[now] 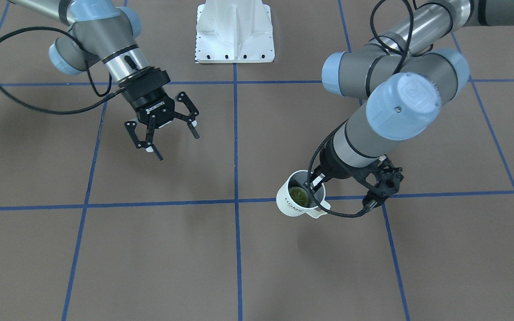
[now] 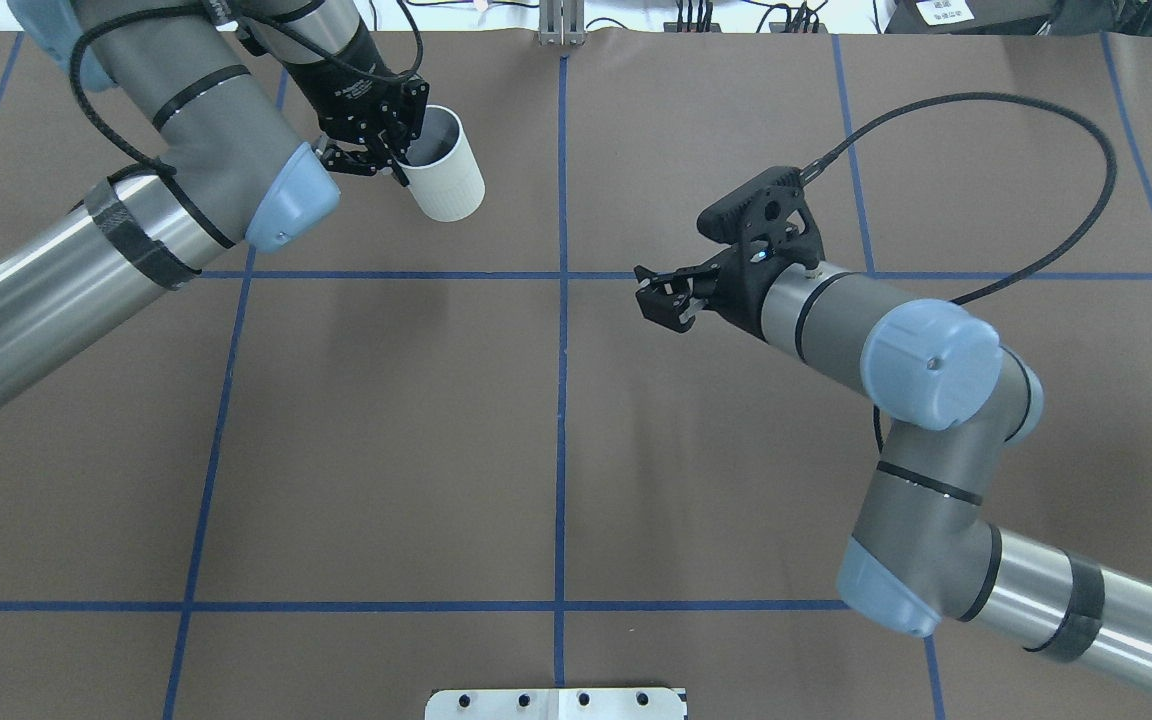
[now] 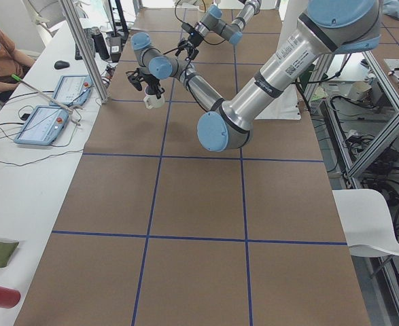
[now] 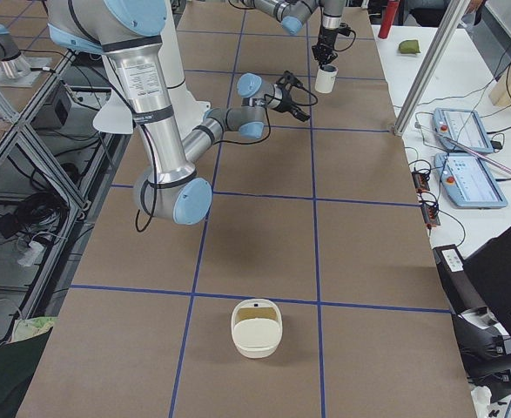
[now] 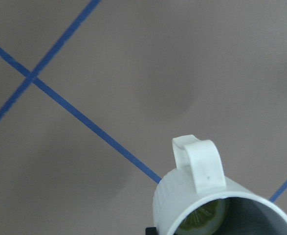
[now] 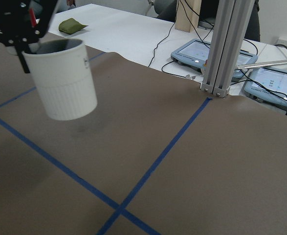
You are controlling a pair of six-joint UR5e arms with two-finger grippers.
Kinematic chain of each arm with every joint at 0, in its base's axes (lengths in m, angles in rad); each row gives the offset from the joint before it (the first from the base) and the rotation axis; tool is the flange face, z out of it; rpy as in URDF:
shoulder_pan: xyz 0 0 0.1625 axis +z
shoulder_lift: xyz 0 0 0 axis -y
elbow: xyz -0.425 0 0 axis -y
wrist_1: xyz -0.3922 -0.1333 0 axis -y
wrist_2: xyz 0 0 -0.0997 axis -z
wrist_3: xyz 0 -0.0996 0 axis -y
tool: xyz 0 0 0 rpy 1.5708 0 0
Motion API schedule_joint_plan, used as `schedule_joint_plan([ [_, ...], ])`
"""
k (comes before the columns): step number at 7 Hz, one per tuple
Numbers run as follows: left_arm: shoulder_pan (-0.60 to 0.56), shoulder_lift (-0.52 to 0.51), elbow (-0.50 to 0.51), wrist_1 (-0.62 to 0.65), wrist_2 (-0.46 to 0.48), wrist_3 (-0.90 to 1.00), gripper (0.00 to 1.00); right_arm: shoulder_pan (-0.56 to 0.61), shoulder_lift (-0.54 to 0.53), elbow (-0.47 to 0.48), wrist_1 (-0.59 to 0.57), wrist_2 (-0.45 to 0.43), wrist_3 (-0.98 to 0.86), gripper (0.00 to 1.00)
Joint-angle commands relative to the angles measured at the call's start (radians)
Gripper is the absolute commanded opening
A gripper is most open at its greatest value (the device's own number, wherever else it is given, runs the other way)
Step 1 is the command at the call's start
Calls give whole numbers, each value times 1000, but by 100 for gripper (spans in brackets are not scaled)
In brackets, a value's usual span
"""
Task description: Left arm hands cup to right arm to dump lemon
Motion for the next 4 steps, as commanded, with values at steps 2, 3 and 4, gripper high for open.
schedule_joint_plan([
  [2, 64, -86, 80, -118, -8, -120, 0, -64, 14, -18, -1, -110, -2, 98],
  [3, 73, -101, 76, -116, -13, -119, 0, -66, 14, -35, -1, -128, -11, 98],
  [4, 84, -112, 76, -115, -31, -116, 0, -70, 14, -38, 1, -147, -11, 98],
])
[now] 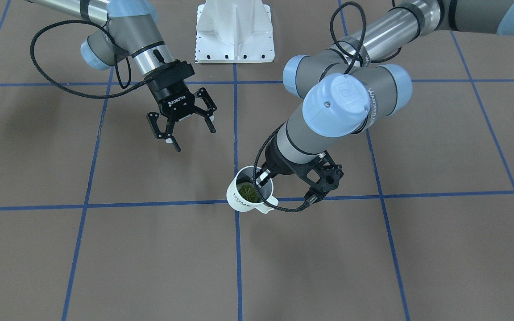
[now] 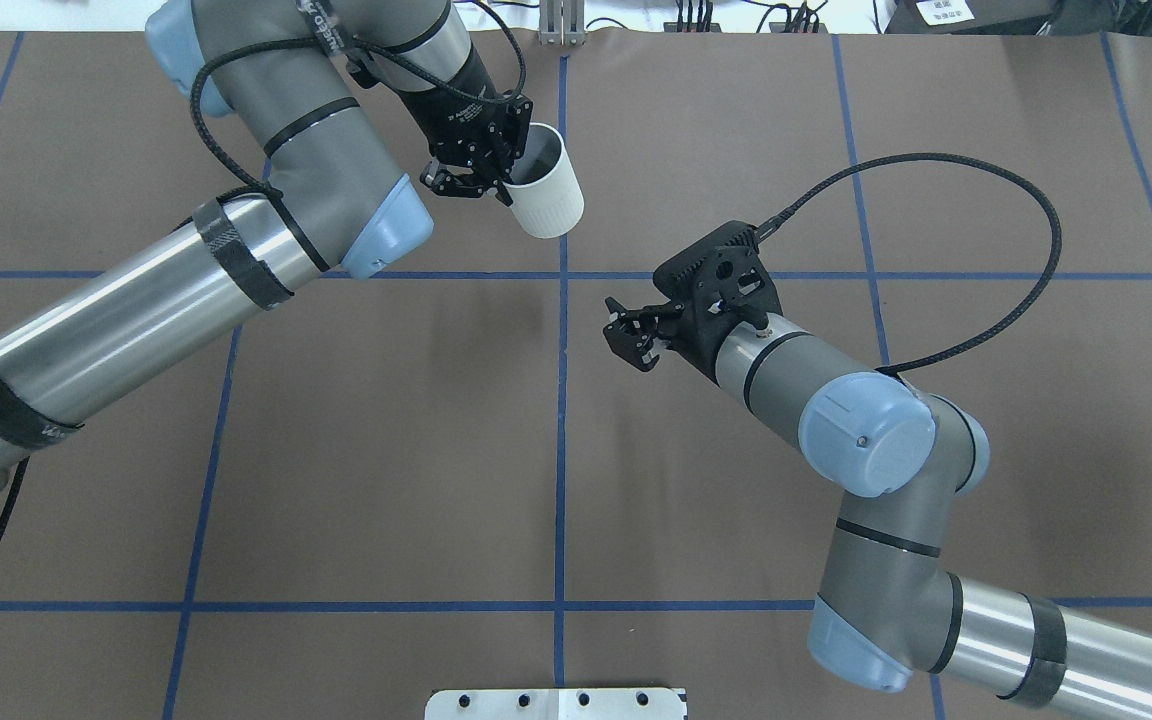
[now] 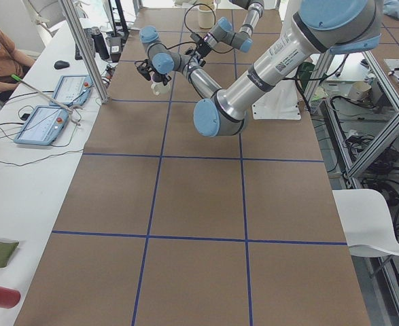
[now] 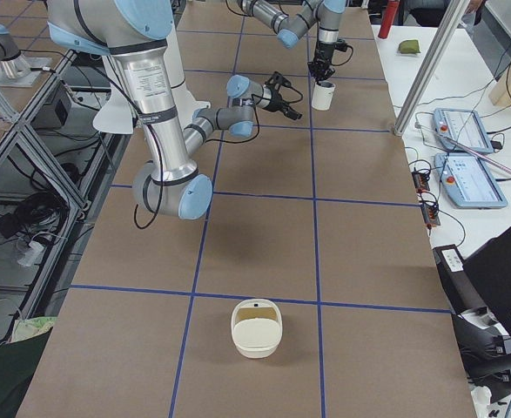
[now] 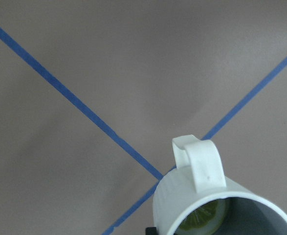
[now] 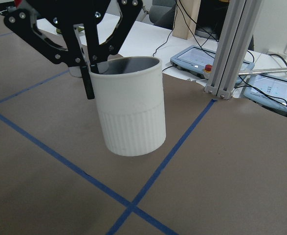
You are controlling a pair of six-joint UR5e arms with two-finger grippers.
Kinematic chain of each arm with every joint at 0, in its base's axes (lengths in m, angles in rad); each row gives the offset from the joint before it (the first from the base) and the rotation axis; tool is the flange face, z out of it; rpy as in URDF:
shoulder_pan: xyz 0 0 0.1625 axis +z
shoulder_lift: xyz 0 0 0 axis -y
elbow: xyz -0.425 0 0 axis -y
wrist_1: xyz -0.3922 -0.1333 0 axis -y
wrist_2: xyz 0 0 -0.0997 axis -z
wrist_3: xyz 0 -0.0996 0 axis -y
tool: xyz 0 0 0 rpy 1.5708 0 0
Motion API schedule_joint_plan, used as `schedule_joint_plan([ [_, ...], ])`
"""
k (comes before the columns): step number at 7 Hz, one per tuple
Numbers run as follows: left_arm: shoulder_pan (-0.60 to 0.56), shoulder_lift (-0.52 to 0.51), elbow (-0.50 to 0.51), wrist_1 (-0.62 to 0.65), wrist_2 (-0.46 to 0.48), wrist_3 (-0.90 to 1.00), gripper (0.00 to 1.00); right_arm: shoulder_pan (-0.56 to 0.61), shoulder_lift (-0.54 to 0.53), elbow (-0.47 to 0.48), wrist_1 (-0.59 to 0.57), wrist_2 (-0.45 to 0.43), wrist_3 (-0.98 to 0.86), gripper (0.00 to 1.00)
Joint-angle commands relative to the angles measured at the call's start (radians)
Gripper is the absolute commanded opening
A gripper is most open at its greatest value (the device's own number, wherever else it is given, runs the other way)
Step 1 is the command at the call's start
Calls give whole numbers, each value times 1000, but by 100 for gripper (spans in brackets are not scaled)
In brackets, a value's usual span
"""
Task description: Left arm hands cup to right arm to dump lemon
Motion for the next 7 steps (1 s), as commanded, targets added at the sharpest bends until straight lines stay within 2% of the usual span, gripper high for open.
schedule_joint_plan([
  [1, 18, -17, 0, -2, -77, 4, 0, -7, 2, -9, 1, -25, -3, 98],
  [7, 97, -37, -12, -8, -98, 7, 0, -17, 23, -23, 3, -25, -1, 98],
])
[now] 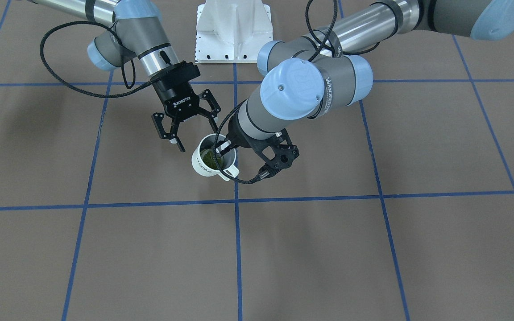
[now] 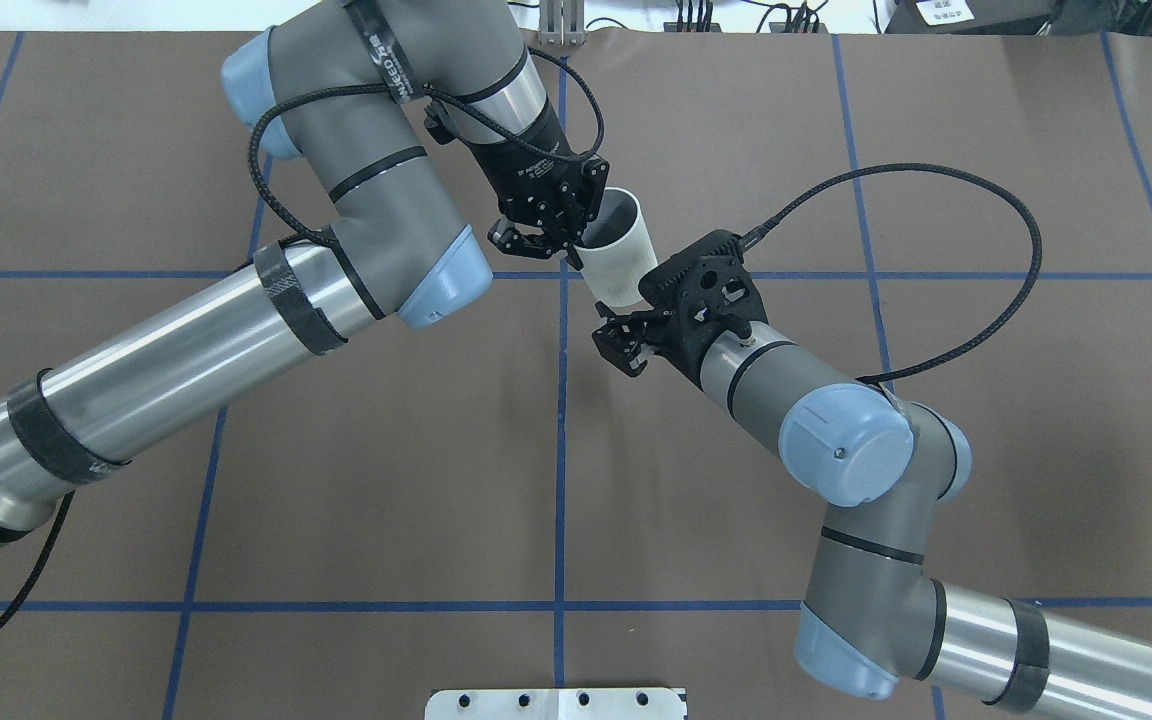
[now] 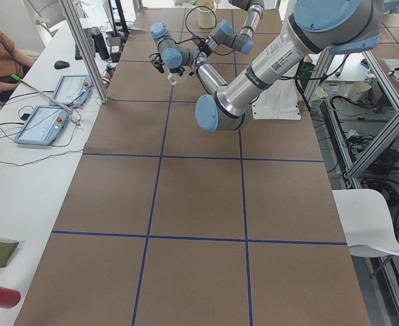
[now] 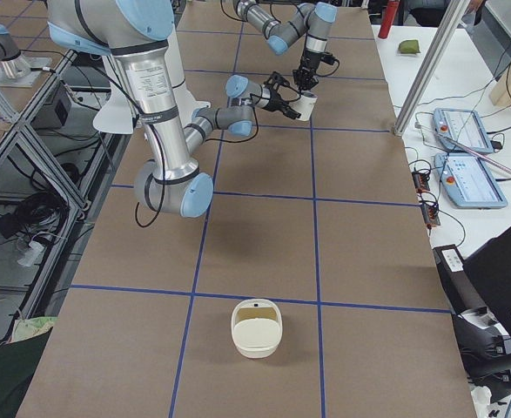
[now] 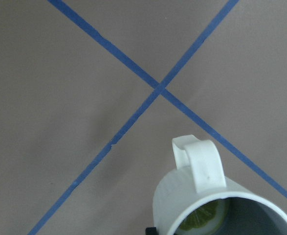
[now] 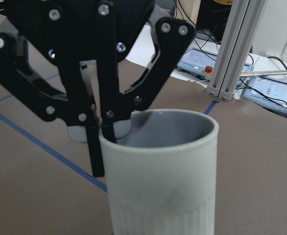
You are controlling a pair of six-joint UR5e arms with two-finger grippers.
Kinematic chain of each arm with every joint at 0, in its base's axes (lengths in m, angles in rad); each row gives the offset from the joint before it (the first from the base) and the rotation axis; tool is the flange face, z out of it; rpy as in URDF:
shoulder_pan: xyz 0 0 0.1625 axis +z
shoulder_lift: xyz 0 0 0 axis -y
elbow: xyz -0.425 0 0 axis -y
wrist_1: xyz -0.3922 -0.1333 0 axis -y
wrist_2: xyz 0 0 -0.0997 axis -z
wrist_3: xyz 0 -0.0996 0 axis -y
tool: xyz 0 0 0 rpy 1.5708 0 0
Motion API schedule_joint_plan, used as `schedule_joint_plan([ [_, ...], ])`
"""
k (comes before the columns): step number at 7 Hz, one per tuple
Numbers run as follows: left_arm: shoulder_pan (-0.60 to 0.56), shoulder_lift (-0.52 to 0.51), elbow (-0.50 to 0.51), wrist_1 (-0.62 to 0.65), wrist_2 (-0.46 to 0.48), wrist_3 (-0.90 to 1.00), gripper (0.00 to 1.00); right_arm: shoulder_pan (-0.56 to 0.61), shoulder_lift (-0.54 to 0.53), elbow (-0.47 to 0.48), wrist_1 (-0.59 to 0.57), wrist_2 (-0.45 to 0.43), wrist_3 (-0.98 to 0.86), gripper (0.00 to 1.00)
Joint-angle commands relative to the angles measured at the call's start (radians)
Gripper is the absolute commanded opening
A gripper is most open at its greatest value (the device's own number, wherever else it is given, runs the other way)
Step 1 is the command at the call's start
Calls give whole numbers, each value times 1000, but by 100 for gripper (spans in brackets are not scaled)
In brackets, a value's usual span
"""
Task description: Left arm hands cup to right arm to dump lemon
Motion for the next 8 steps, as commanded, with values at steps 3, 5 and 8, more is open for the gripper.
schedule_joint_plan([
  [3, 32, 2, -48, 8, -13, -11, 0, -1, 3, -11, 0, -3, 0, 98],
  [5, 34, 4, -50, 8, -42, -12, 0, -1, 3, -11, 1, -3, 0, 98],
  [8, 32, 4, -50, 5, -42, -11, 4, -11, 10, -6, -43, 0, 18, 1],
])
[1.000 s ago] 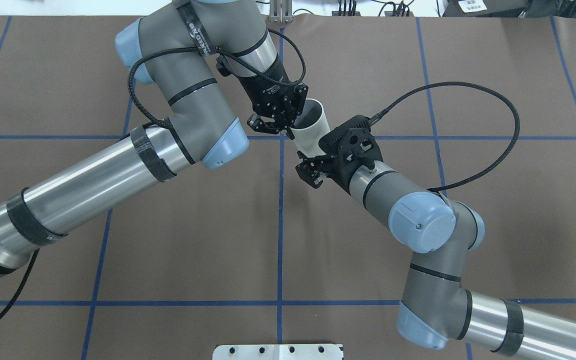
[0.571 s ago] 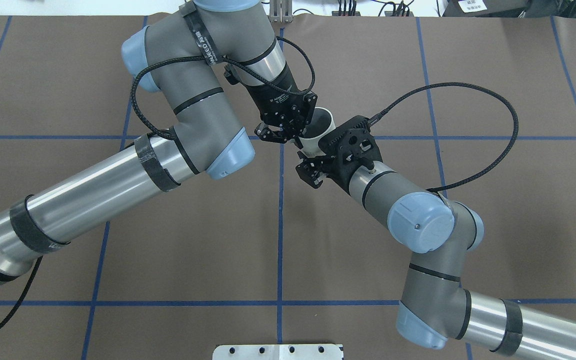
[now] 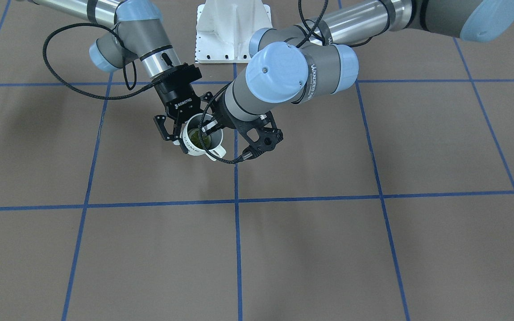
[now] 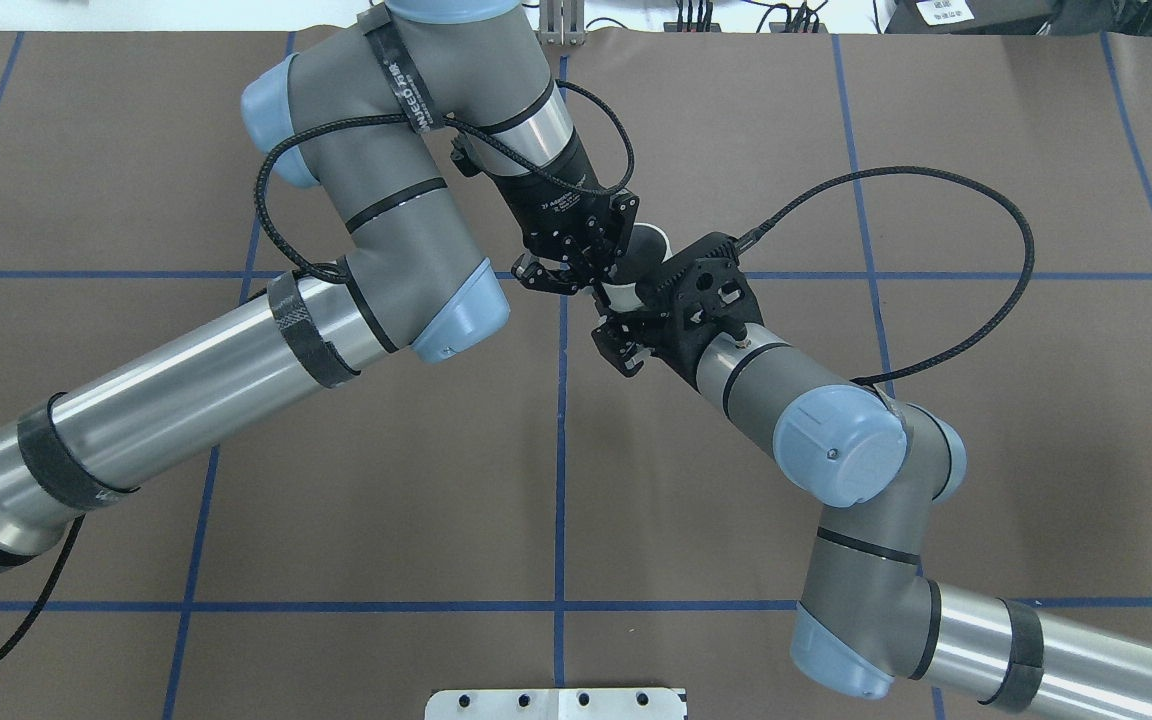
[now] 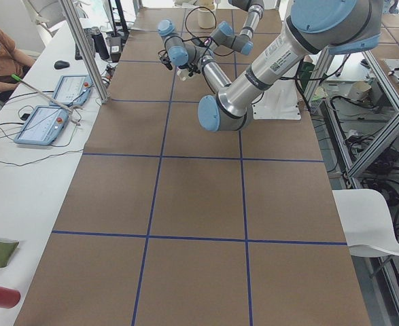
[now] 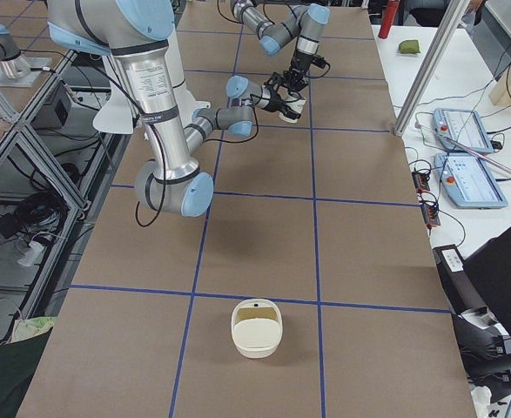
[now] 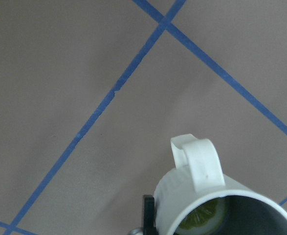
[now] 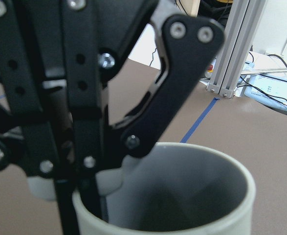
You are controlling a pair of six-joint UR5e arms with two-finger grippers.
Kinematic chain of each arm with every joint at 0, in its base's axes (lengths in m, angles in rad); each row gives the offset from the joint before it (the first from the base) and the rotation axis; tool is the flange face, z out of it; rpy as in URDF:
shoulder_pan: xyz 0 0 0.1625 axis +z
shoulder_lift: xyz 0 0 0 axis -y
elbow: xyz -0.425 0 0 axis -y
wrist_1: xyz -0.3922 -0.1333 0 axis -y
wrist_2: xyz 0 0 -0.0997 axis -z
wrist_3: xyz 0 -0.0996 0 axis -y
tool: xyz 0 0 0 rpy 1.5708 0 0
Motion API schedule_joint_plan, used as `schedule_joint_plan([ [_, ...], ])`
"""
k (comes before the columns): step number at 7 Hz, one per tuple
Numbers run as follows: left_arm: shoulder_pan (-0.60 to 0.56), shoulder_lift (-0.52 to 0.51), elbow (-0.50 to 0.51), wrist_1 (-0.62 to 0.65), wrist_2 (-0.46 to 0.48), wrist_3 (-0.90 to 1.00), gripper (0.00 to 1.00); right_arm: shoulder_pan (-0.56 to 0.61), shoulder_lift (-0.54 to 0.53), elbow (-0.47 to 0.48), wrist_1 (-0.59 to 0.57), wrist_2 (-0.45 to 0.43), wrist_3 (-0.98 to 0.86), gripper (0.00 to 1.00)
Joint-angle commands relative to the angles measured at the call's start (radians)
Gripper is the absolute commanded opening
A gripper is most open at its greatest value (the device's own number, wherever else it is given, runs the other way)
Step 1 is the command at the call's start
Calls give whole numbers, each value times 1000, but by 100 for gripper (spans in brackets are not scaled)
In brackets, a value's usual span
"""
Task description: Left arm hands cup to right arm to dump lemon
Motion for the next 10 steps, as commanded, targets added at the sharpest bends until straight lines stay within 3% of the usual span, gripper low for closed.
schedule_joint_plan([
  [1, -1, -1, -6, -30, 10, 7, 99, -11, 9, 4, -79, -1, 11, 0],
  [2, -15, 4, -24, -95, 13, 1, 100, -11, 9, 9, -75, -1, 11, 0],
  [6, -81, 5, -37, -95, 15, 3, 100, 5, -2, 21, -72, 1, 8, 0],
  [10, -245, 112, -81, -100, 16, 91, 100, 168, -156, 70, -72, 10, 3, 0],
])
